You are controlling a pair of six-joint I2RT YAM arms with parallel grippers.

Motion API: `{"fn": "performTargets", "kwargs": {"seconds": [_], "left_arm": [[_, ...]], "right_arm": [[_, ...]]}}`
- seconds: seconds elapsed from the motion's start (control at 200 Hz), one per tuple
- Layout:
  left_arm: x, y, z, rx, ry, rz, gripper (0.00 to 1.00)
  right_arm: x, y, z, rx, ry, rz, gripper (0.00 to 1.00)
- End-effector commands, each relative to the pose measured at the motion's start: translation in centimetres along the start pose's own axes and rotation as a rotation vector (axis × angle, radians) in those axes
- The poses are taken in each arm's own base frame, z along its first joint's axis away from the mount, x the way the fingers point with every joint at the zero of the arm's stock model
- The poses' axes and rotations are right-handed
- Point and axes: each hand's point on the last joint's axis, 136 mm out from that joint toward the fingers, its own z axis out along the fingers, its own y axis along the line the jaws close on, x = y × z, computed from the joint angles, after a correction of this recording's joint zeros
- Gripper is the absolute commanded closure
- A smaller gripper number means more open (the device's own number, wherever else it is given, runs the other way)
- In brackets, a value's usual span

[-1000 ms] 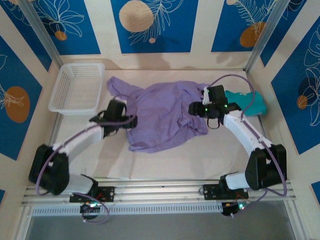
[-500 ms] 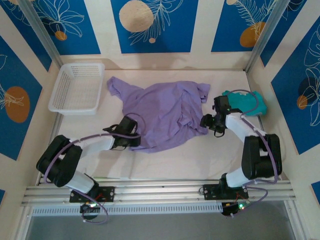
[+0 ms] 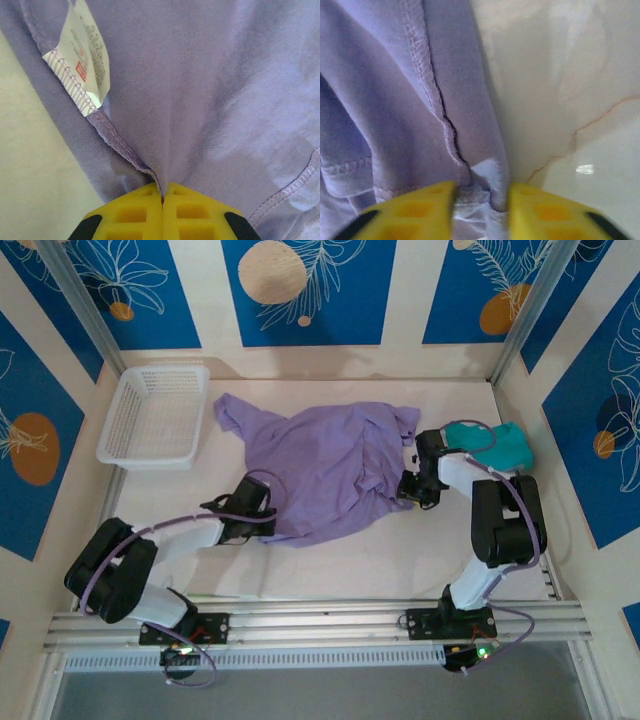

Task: Fold the inside-out t-shirt

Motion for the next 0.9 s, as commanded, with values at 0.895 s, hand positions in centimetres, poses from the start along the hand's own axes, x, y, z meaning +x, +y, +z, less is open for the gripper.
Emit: {"fn": "performTargets", "kwargs": {"seconds": [0.895], "left_arm": [[-19.5, -2.1, -41.1, 0.08, -1.029, -0.035, 1.0]], "right_arm": [[4.4, 8.2, -53.1, -0.709, -1.281, -0.203, 1.0]]}}
